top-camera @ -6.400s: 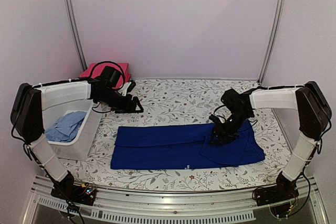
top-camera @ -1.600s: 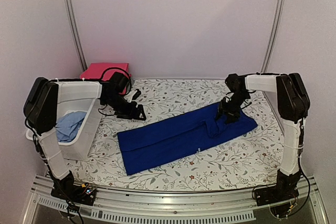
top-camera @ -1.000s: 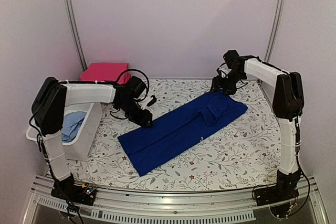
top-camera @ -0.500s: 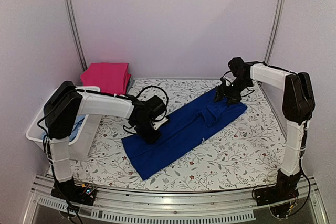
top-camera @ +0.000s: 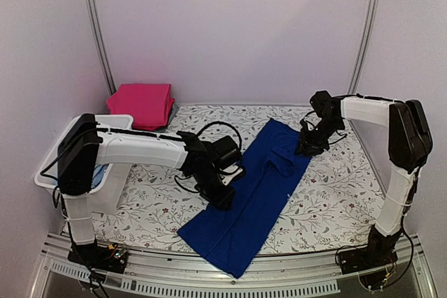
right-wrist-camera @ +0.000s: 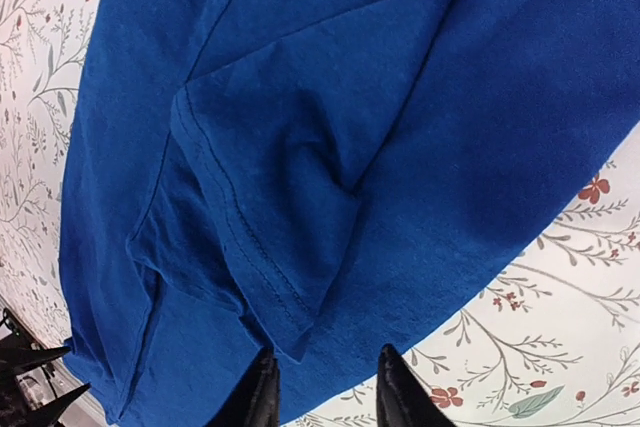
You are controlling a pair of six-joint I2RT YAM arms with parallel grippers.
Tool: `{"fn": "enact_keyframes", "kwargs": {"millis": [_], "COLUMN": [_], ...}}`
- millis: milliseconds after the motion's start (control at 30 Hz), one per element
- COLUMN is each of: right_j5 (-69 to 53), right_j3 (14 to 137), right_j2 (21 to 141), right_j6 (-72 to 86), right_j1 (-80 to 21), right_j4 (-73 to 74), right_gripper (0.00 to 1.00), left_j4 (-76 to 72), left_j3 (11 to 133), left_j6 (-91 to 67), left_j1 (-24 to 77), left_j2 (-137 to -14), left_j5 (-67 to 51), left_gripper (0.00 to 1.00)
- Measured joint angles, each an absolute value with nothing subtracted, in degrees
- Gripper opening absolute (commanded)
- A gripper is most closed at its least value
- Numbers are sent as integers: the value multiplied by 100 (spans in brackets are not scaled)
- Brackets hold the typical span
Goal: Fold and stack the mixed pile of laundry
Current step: Rotate the rectangle-folded T-shirt at the center of the board.
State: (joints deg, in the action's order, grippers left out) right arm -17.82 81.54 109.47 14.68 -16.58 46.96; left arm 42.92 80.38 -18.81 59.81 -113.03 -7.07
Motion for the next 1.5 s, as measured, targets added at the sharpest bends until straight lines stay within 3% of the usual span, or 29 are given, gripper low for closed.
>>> {"fn": "enact_keyframes", "kwargs": {"millis": [300,633,867,1033,1133,1200,1333,1500], "right_j5": [-1522,-1039,-939,-910,-982,-1074,-1391,-1826], "right_j3": [8460,10750,13891,14105,13935,13627,13137,12206], "right_j2": [11902,13329,15174,15342,15248,15015,14304,12984], "right_j6": [1592,1192,1035,1000,947,882,934,1055], "right_j1": [-1885,-1920,-2051,-2040,-2001,-1973,-1931,-1949], "right_j4": [4567,5393,5463,5085,4882,4772,4615,4327], "right_gripper": [0,0,0,17,38,45,47,34], "left_j4": [3835,3330,3133,2902,2753,2665,2488,2287], "left_j3": [7800,6980,6589,6565,6598,6659,6823,7028], "left_j6": [-2587,-2816,-2853,-2838,-2783,-2709,-2471,-2244], "left_j1": [4436,3680,3424,3428,3483,3546,3835,4141], "left_j2": [-9898,-9083,-8976,-9159,-9435,-9636,-9994,-10466], "left_j5": [-696,-746,-856,-1090,-1214,-1286,-1354,-1562], "left_gripper": [59,60,61,62,62,62,57,47]}}
